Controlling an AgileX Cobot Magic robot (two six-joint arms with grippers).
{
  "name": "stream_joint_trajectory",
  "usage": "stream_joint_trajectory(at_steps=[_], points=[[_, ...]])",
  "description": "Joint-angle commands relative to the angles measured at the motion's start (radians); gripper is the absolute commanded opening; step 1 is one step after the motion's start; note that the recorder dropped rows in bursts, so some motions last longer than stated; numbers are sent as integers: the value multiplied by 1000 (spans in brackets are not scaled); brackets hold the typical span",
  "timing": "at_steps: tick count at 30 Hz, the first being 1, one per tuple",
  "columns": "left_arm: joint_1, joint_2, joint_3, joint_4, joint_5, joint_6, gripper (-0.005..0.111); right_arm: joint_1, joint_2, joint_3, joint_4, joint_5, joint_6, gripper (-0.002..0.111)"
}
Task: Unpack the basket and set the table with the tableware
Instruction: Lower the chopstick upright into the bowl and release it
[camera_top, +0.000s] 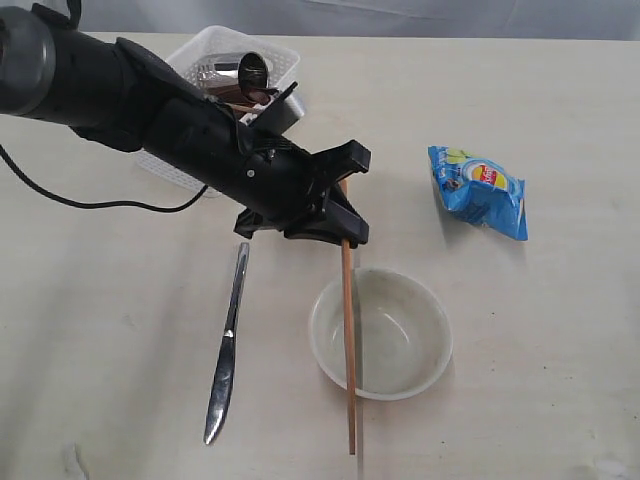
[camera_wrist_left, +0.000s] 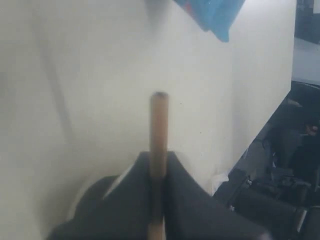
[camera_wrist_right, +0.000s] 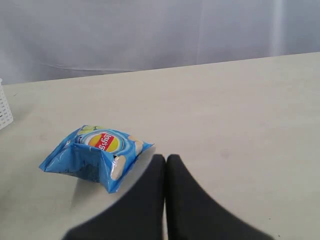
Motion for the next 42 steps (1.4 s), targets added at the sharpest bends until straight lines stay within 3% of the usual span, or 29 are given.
stream_joint_trajectory(at_steps=[1,27,42], points=[[-5,-4,-4,1,-6,-5,0,4,-3,3,-3,-6,-4,0],[-5,77,-90,33,41,-42,0,4,-3,3,-3,-6,-4,0],[-5,79,-90,31,-7,-38,0,4,-3,3,-3,-6,-4,0]])
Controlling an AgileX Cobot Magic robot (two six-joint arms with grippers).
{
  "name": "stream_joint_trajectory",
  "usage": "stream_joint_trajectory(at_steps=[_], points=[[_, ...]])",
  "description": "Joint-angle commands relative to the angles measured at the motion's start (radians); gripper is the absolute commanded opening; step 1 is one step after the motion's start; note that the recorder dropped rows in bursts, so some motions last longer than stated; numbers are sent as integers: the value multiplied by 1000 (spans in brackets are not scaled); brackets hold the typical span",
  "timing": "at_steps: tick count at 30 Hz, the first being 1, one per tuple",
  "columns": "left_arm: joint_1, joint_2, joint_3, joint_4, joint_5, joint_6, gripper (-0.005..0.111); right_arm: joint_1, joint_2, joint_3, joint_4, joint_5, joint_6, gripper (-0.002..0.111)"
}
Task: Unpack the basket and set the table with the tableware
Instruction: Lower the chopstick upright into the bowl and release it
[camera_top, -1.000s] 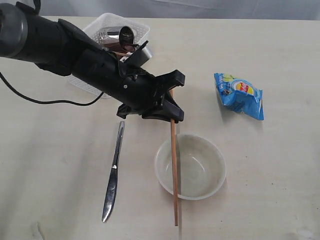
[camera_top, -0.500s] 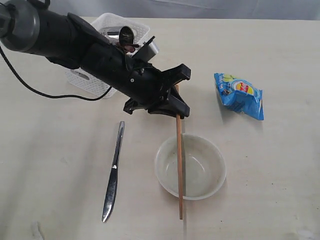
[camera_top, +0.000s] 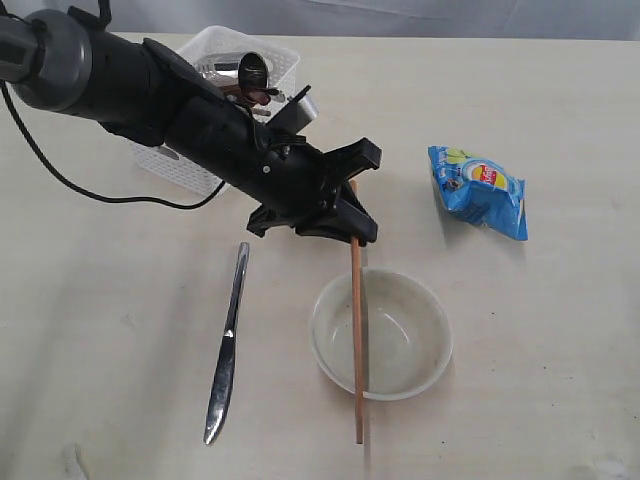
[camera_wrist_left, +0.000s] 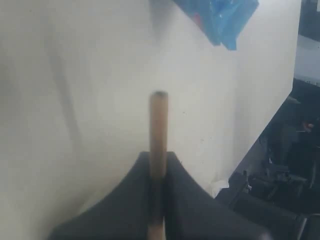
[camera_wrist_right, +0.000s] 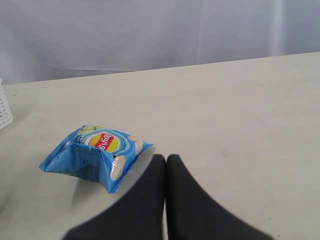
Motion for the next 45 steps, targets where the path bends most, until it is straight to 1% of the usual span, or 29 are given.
stream_joint_trajectory(at_steps=[1,4,8,10,25,34,38,42,45], points=[[-5,-2,-6,4,-40,5,0,4,-3,3,-3,-6,-4,0],[-5,-2,-6,6,-52,5,1,4,-3,3,-3,-6,-6,0],[-5,-2,-6,6,-69,-4,8,4,-3,3,-3,-6,-6,0],[-5,-2,-6,6,-76,-7,10,4,-3,3,-3,-6,-6,0],[-5,-2,-6,4,-112,-13,10,4,-3,3,-3,-6,-6,0],[-5,-2,-6,0,-126,-68,10,4,-3,3,-3,-6,-6,0],[-17,-2,-6,-4,-128,-79,10,4,-3,3,-3,-6,-6,0],[-50,-2,-6,-1,-152,-81,10,4,-3,3,-3,-6,-6,0],[-53,-2,-6,1,-168,-81,10,4,-3,3,-3,-6,-6,0]])
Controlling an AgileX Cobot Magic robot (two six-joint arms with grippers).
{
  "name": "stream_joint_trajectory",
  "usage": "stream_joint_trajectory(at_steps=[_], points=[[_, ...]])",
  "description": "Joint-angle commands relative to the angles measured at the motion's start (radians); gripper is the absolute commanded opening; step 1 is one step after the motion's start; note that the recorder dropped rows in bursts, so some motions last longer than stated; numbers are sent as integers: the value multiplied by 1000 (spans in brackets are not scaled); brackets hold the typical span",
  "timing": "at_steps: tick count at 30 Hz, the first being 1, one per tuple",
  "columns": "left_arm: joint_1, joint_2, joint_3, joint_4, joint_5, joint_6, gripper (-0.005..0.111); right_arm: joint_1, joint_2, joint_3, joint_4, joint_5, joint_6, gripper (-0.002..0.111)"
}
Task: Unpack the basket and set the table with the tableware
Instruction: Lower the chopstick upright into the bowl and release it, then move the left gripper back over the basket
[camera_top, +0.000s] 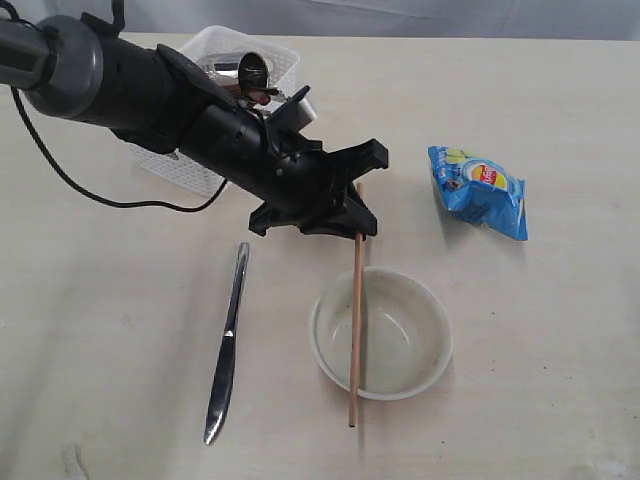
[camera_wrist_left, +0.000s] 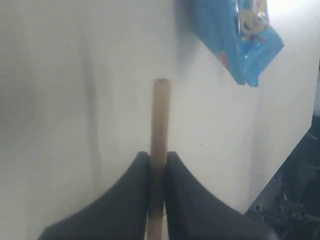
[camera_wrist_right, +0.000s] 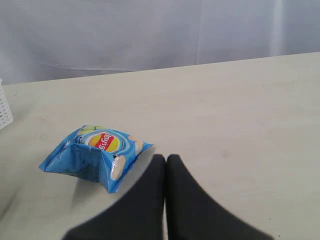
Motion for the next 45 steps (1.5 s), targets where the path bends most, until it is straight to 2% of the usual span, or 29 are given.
stream_joint_trajectory(at_steps=[1,16,22,37,45], points=[[-13,-2,-6,-1,-24,-4,10,4,-3,3,-3,-6,-6,0],[-13,-2,-6,-1,-60,-12,10,4,-3,3,-3,-6,-6,0],[-13,13,-6,4,-40,-20,27,4,-3,3,-3,-6,-6,0],[-13,19,-6,-4,-62,-24,27,4,-3,3,-3,-6,-6,0],[28,-57,-6,13,26,-1,26,4,-3,3,-3,-6,-6,0]])
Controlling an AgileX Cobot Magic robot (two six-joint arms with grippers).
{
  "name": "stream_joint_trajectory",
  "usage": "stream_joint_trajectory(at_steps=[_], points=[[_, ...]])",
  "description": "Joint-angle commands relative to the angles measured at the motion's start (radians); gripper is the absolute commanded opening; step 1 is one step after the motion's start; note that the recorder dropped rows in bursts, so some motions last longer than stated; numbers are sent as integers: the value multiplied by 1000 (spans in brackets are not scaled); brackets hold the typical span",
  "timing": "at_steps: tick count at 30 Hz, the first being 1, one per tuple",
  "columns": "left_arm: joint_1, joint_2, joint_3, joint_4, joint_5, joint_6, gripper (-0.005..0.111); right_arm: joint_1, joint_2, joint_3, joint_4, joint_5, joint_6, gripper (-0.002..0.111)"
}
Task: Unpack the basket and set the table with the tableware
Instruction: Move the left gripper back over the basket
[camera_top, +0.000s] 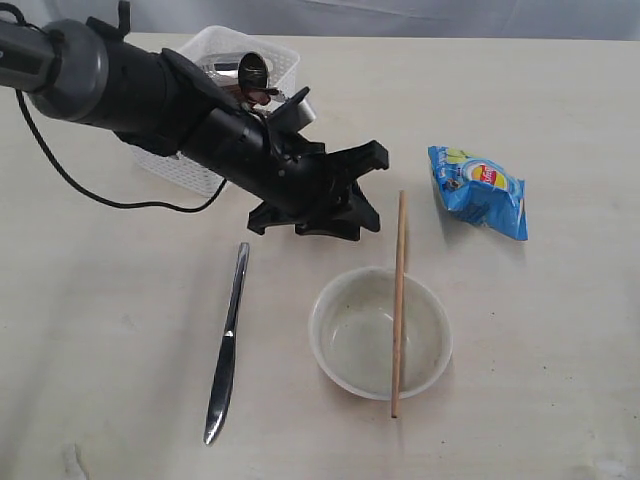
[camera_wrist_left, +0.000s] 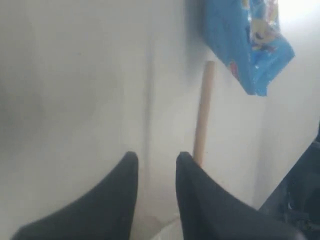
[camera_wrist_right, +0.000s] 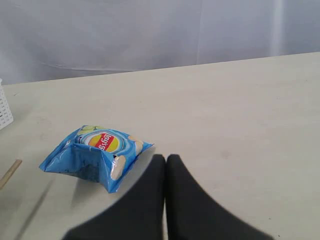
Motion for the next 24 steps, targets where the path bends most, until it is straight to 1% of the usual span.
stream_joint_trajectory(at_steps=[1,4,6,8,12,14,16,19,21,24], points=[[41,-82,-6,24,70,11,26,4,-3,3,-3,-6,-6,0],[84,-149,-6,80,110,9,21,4,-3,3,-3,-6,-6,0],[122,-197,-6,113,132,-5,12,4,-3,3,-3,-6,-6,0],[157,-242,-6,118,158,-9,0,4,-3,3,-3,-6,-6,0],[211,-325,-6,122,179,40,0,4,-3,3,-3,-6,-6,0],[229,-361,-6,155,180,122,0,4,-3,3,-3,-6,-6,0],[238,-387,-6,243,180,215,0,4,-3,3,-3,-6,-6,0],[238,-406,-6,400,176,294,0,4,-3,3,-3,-6,-6,0],[238,-408,-6,480,167,375,0,4,-3,3,-3,-6,-6,0],[238,-408,-6,616,91,480,1,4,-3,3,-3,-6,-6,0]])
